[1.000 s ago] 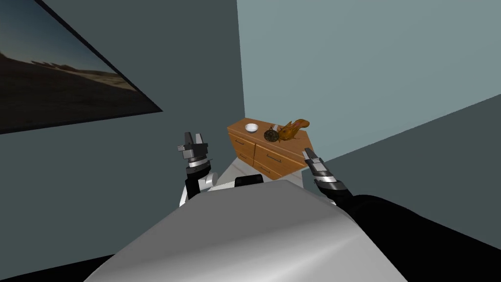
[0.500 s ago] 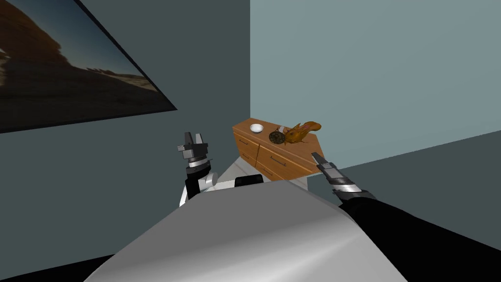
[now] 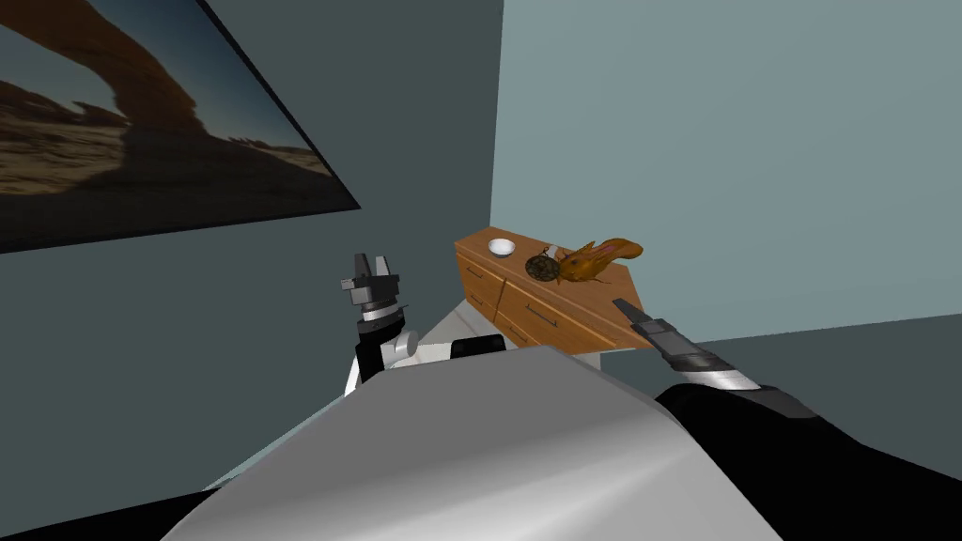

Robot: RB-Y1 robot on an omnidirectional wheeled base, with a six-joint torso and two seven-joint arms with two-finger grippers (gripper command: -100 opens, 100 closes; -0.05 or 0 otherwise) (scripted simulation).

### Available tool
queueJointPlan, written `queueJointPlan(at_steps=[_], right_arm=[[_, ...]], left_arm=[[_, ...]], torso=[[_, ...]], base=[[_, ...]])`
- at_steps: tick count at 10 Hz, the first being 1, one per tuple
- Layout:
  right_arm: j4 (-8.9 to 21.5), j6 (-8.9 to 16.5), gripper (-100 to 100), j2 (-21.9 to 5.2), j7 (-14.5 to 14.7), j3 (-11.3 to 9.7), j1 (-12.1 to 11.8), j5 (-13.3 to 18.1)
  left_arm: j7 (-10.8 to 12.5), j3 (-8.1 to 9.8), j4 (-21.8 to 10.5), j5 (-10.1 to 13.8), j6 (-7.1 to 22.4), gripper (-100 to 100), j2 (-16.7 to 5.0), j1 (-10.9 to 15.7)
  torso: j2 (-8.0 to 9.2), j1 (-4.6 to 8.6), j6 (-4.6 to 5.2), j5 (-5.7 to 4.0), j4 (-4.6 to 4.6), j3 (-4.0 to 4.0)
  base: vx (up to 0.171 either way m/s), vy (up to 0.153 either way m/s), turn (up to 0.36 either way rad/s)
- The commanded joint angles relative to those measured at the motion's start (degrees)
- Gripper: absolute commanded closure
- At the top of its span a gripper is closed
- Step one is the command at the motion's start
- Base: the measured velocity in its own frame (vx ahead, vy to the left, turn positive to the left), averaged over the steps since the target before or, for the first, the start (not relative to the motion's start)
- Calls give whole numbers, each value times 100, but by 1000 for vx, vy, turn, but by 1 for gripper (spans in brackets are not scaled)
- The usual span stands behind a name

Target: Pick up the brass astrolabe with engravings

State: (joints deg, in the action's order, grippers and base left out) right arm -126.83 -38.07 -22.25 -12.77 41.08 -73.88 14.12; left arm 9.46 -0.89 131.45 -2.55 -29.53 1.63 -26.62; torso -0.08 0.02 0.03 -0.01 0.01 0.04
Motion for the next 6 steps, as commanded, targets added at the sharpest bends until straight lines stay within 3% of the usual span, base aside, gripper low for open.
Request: queueJointPlan(at_steps=[1, 6], right_arm=[[6, -49, -100, -156, -18, 286, -286, 73], [-31, -134, -100, -424, -69, 998, -1046, 180]], left_arm=[[0, 0, 0, 0, 0, 0, 0, 0], [0, -1, 0, 0, 0, 0, 0, 1]], torso=[[0, 0, 0, 0, 0, 0], [-5, -1, -5, 0, 2, 3]], base=[[24, 1, 199], [24, -4, 163]])
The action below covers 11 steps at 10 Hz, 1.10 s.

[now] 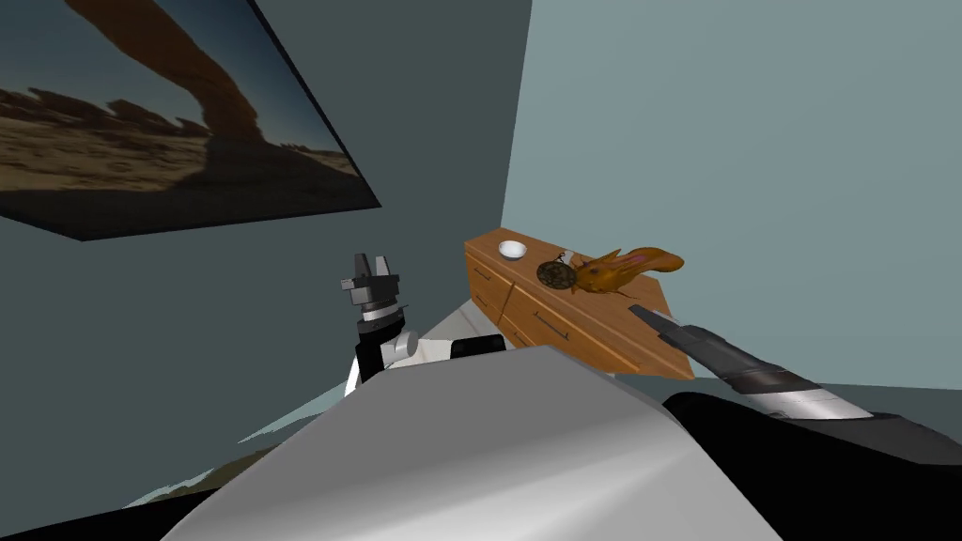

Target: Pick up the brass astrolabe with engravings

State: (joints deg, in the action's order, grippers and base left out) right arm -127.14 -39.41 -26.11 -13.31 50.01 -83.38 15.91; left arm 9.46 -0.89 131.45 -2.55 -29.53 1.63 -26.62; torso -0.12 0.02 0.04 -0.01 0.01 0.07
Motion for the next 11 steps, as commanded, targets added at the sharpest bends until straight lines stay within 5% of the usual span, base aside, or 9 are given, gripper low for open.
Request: queueJointPlan(at_steps=[1, 11], right_arm=[[-26, -46, -100, -170, -42, 286, -286, 53], [-242, -298, -100, -794, -174, 1841, -1890, 286]], left_arm=[[0, 0, 0, 0, 0, 0, 0, 0], [0, 0, 0, 0, 0, 0, 0, 0]], torso=[[0, 0, 0, 0, 0, 0], [-3, 2, 1, -2, 0, 2]], base=[[26, -3, 176], [25, -13, 161]])
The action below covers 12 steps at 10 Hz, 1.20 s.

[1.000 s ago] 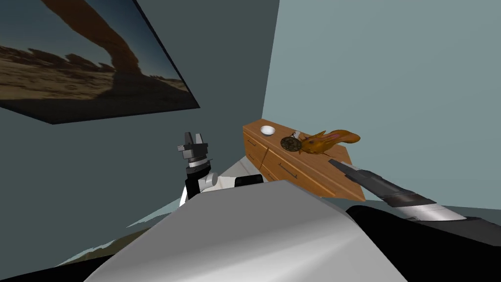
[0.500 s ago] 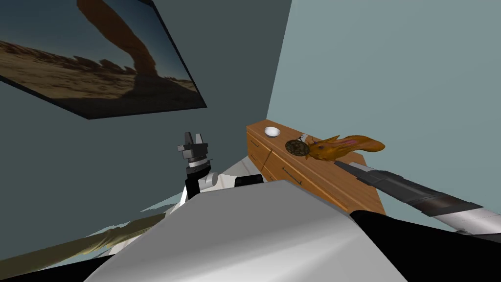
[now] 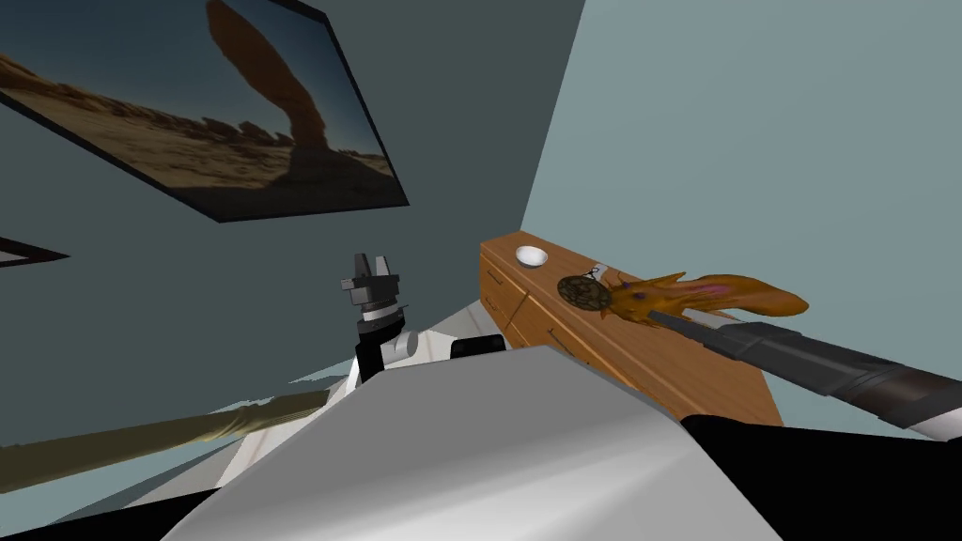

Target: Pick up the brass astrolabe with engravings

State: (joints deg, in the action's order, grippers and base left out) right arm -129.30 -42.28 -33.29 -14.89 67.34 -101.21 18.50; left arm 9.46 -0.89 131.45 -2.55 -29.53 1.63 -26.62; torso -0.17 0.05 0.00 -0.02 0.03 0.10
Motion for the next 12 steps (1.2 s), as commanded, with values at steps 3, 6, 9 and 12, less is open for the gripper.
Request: queueJointPlan(at_steps=[3, 6, 9, 12], right_arm=[[-74, -61, -100, -192, -40, 461, -503, 65], [-157, -156, -100, -417, -85, 952, -1005, 130], [-192, -199, -100, -525, -105, 1183, -1349, 156], [-245, -276, -100, -729, -139, 1577, -1870, 197]], left_arm=[[0, 0, 0, 0, 0, 0, 0, 0], [0, 1, 0, 0, 0, 0, 0, -1], [0, 0, 0, 0, 0, 0, 0, 0], [0, 0, 0, 0, 0, 0, 0, -1]], torso=[[-2, -1, 2, 0, 0, 1], [2, -3, 6, 0, -1, -1], [0, -3, 3, 0, -1, 0], [-1, 0, 3, -1, 0, 0]], base=[[26, -16, 116], [22, -14, 143], [21, -17, 108], [22, -23, 124]])
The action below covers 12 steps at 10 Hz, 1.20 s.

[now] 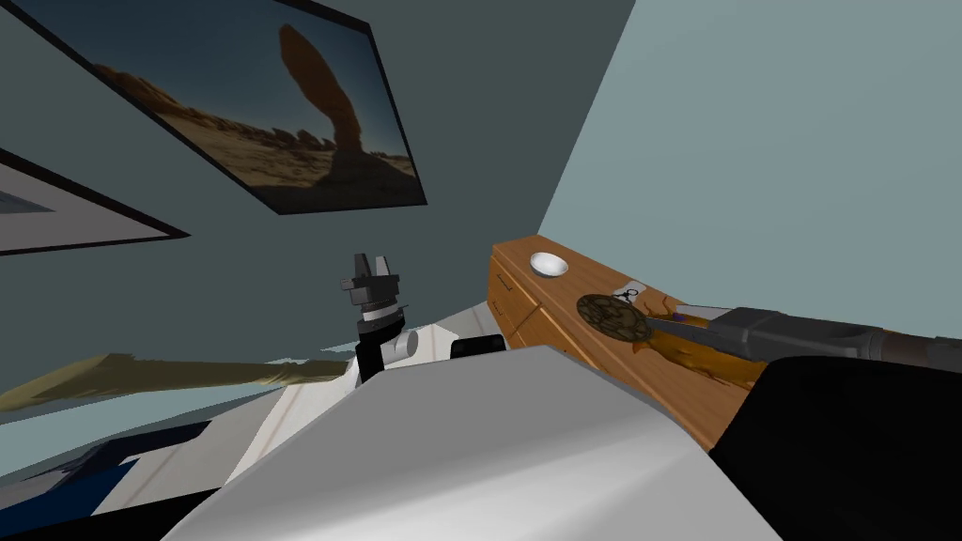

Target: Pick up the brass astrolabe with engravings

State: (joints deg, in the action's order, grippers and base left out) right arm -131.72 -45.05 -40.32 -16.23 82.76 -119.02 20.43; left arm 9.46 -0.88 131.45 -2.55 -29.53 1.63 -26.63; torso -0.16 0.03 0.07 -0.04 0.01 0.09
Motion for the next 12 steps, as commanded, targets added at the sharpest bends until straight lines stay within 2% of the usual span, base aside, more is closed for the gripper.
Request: queueJointPlan(at_steps=[1, 2, 4, 5, 7, 9, 10, 11, 12], right_arm=[[-20, -33, -100, -121, -20, 204, -286, 19], [-20, -33, -100, -121, -20, 204, -335, 19], [-42, -88, -100, -287, -44, 484, -732, 41], [-42, -88, -100, -287, -44, 484, -795, 41], [-51, -126, -100, -412, -60, 681, -1181, 52], [-53, -148, -100, -485, -69, 791, -1501, 56], [-53, -153, -100, -499, -71, 812, -1571, 57], [-63, -132, -100, -490, -67, 780, -1509, 63], [-62, -135, 0, -492, -66, 782, -1518, 64]], left_arm=[[0, 0, 0, 0, 0, 0, 0, 0], [0, 0, 0, 0, 0, 0, 0, 0], [0, 0, 0, 0, 0, 0, 0, 0], [0, 0, 0, 0, 0, 0, 0, 0], [0, 0, 0, 0, 0, 0, 0, 0], [0, 0, 0, 0, 0, 0, 0, 0], [0, 0, 0, 0, 0, 0, 0, 0], [0, 0, 0, 0, 0, 0, 0, 0], [0, 0, 0, 0, 0, 0, 0, 0]], torso=[[0, 0, 0, 0, 0, 0], [-3, -1, -2, 0, 1, 2], [2, -4, -2, 1, 0, -1], [1, -2, -2, 1, 0, 0], [4, -2, 0, 0, -1, -2], [1, -2, 0, 0, -1, -1], [3, -3, 1, 0, -1, -2], [6, -5, 2, 1, -2, -4], [10, -8, 2, 1, -4, -6]], base=[[32, -19, 79], [20, -14, 68], [16, -15, 118], [16, -19, 37], [18, -19, 63], [19, -18, 59], [10, -9, 27], [0, 0, 0], [0, 0, 0]])
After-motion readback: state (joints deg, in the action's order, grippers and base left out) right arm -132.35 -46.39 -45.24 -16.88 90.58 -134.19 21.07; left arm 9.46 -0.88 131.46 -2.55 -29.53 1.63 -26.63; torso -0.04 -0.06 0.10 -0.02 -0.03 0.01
